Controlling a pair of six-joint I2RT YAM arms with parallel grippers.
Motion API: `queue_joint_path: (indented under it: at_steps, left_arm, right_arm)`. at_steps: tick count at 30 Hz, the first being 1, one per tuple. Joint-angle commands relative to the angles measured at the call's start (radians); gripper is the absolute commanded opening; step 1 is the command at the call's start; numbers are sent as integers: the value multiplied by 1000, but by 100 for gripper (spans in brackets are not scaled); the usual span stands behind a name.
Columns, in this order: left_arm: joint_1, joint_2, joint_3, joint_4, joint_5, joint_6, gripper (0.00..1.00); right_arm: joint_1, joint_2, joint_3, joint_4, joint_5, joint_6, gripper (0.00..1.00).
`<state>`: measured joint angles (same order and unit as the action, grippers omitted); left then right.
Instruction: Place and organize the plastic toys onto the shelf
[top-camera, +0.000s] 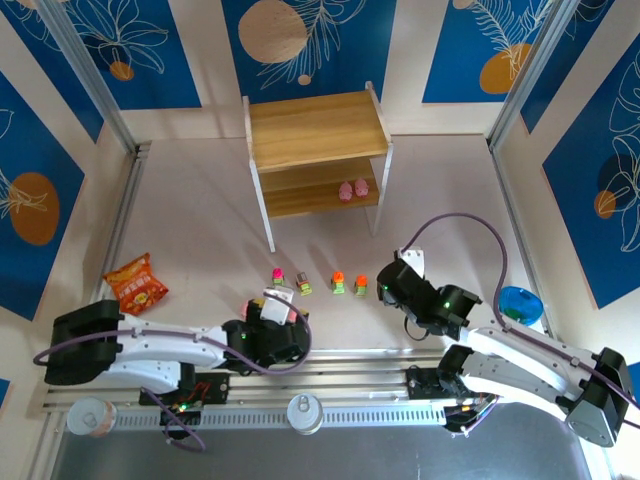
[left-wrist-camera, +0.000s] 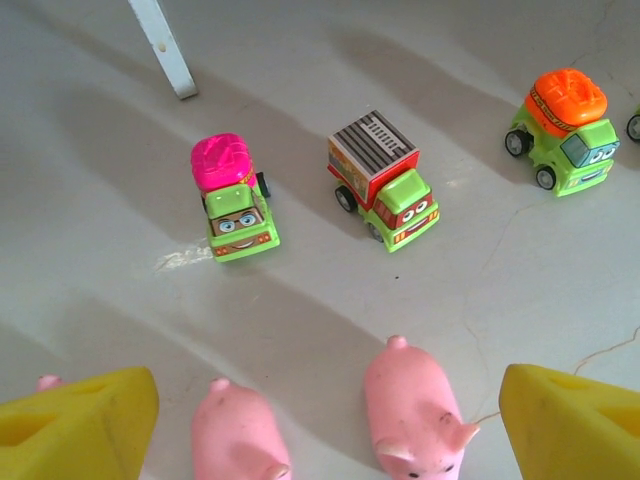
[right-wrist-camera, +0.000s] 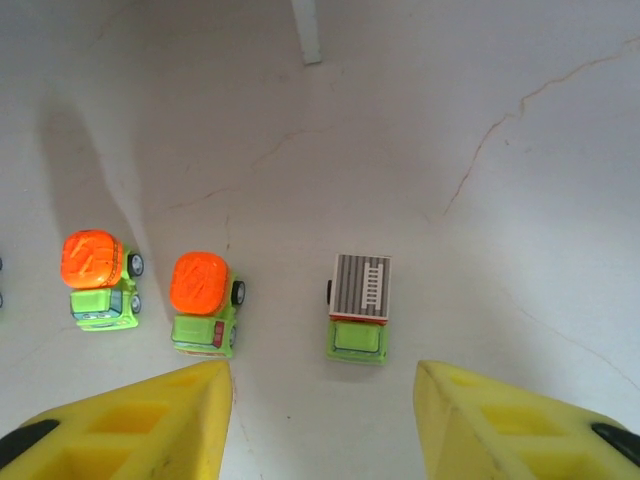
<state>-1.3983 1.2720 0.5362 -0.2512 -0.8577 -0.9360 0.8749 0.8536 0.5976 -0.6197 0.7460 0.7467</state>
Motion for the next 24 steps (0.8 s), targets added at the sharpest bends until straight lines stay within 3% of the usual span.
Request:
queue_joint_path:
  at_steps: [1,11,24]
  left_arm:
    - [-8,46,54,7,1,-65,88]
    - [-8,148,99,-13,56,-222,85]
    - [-9,256,134,30,109,-279,81]
  right_arm:
    - [-19,-10,-6,48,-58,-69,52]
    - [-116,-2,-20,106,-165,-138,51]
    - [-120,-3,-31,123,-176,-142,46]
